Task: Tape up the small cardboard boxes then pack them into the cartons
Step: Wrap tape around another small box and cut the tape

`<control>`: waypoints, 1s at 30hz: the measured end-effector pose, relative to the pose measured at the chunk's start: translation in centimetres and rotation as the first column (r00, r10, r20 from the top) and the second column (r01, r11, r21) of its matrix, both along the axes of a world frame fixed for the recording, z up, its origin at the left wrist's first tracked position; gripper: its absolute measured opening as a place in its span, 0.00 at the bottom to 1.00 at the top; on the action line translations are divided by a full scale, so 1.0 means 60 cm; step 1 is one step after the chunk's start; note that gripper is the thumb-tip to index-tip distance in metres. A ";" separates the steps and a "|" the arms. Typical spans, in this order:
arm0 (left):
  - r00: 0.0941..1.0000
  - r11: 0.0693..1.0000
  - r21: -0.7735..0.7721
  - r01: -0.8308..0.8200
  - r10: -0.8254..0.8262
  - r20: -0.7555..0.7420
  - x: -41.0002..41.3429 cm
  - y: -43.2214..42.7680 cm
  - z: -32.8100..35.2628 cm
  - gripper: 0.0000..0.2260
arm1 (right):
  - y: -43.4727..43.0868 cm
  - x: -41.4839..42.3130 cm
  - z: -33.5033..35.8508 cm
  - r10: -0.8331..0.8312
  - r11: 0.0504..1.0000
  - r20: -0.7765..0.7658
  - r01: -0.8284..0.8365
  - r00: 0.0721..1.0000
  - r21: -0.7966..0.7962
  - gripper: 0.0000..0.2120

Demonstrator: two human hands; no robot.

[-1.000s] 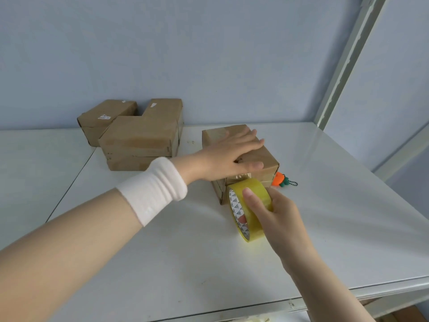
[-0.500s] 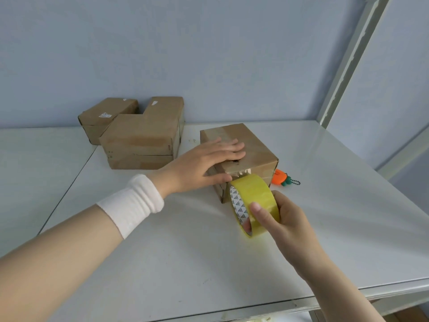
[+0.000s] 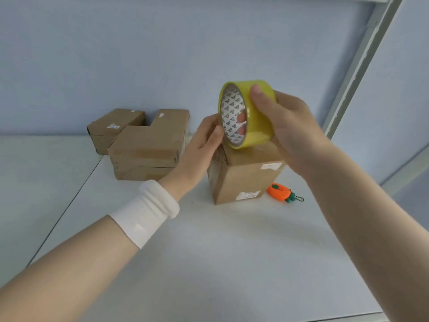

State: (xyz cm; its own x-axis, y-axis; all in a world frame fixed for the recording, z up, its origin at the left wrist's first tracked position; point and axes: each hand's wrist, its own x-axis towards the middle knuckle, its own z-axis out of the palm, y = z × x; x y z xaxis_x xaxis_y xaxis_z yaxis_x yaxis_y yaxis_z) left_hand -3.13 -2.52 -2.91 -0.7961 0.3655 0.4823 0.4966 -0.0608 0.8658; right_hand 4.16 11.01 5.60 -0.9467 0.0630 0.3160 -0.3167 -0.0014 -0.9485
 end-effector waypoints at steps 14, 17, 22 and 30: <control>1.000 0.984 -0.178 0.015 -0.010 0.029 -0.060 -0.023 -0.028 0.35 | -0.027 -0.041 -0.035 -0.132 0.990 -0.049 0.135 0.990 0.046 0.13; 0.999 0.977 -0.208 0.044 -0.043 0.011 -0.060 -0.026 -0.028 0.40 | -0.016 -0.006 -0.045 -0.142 0.984 -0.098 0.152 0.985 0.098 0.17; 0.998 0.976 -0.210 0.063 -0.057 0.035 -0.055 -0.026 -0.028 0.55 | 0.000 0.022 -0.064 -0.054 0.986 -0.151 0.077 0.987 0.150 0.13; 0.996 0.973 -0.210 0.091 -0.087 0.030 -0.056 -0.026 -0.032 0.50 | -0.004 0.029 -0.074 -0.084 0.984 -0.181 0.110 0.980 0.143 0.10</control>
State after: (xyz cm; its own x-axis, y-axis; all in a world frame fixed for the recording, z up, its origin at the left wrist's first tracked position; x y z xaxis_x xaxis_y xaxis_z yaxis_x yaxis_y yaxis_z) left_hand -6.49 -4.08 -4.81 -0.7643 0.5275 0.3709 0.4800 0.0813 0.8735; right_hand 5.88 10.75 1.19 -0.8684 0.0904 0.4876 -0.4678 0.1770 -0.8659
